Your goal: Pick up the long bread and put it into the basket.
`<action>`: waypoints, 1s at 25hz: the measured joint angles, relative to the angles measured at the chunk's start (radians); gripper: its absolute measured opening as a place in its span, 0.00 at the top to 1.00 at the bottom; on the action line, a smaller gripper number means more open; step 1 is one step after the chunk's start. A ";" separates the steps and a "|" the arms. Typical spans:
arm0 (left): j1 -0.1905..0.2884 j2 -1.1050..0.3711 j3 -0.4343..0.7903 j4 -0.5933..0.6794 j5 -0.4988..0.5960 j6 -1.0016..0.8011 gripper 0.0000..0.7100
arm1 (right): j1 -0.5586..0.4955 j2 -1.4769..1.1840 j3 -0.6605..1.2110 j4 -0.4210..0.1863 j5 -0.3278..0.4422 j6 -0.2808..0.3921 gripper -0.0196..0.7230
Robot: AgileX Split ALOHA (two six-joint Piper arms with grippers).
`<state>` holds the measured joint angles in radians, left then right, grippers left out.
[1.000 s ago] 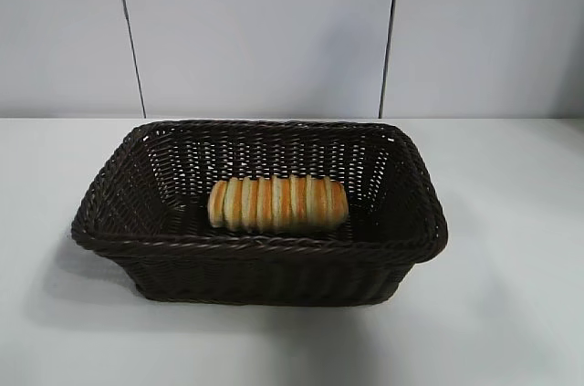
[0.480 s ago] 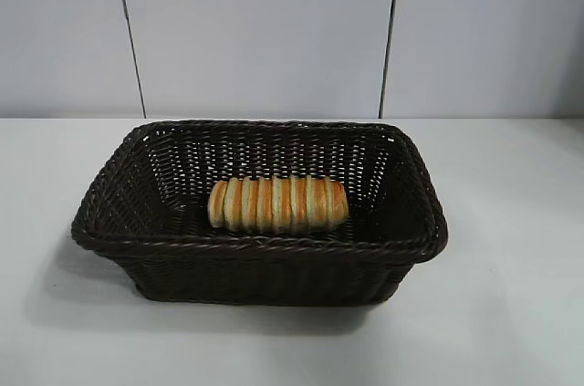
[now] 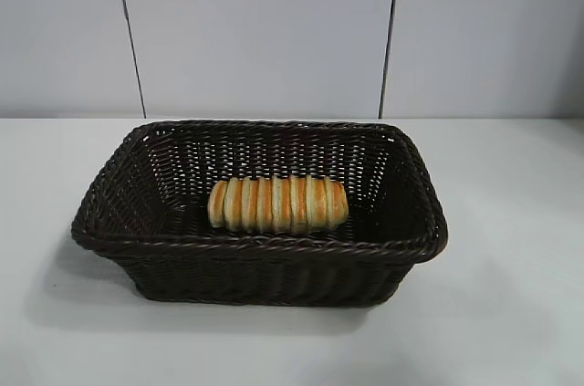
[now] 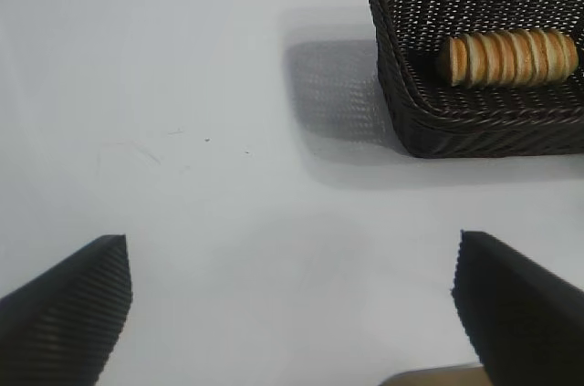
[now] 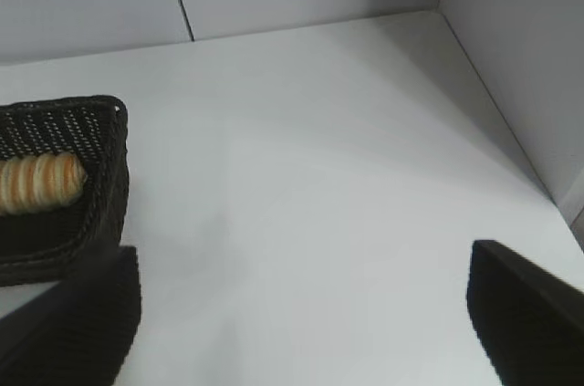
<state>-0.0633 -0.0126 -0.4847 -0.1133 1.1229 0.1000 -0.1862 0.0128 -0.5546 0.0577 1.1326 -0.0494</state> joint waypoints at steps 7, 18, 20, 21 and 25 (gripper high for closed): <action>0.000 0.000 0.000 0.000 0.000 0.000 0.03 | 0.016 -0.030 0.051 -0.002 0.000 -0.003 0.04; 0.000 0.000 0.000 0.001 0.000 0.000 0.03 | 0.016 -0.030 0.084 -0.002 -0.041 -0.003 0.04; 0.000 0.000 0.000 0.001 0.000 0.000 0.03 | 0.016 -0.030 0.084 -0.002 -0.042 -0.003 0.04; 0.000 0.000 0.000 0.001 0.000 0.000 0.03 | 0.016 -0.030 0.084 -0.002 -0.042 -0.004 0.04; 0.000 0.000 0.000 0.001 0.000 0.000 0.03 | 0.016 -0.030 0.084 -0.002 -0.043 -0.004 0.04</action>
<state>-0.0633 -0.0126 -0.4847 -0.1123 1.1229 0.1000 -0.1706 -0.0172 -0.4701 0.0562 1.0896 -0.0530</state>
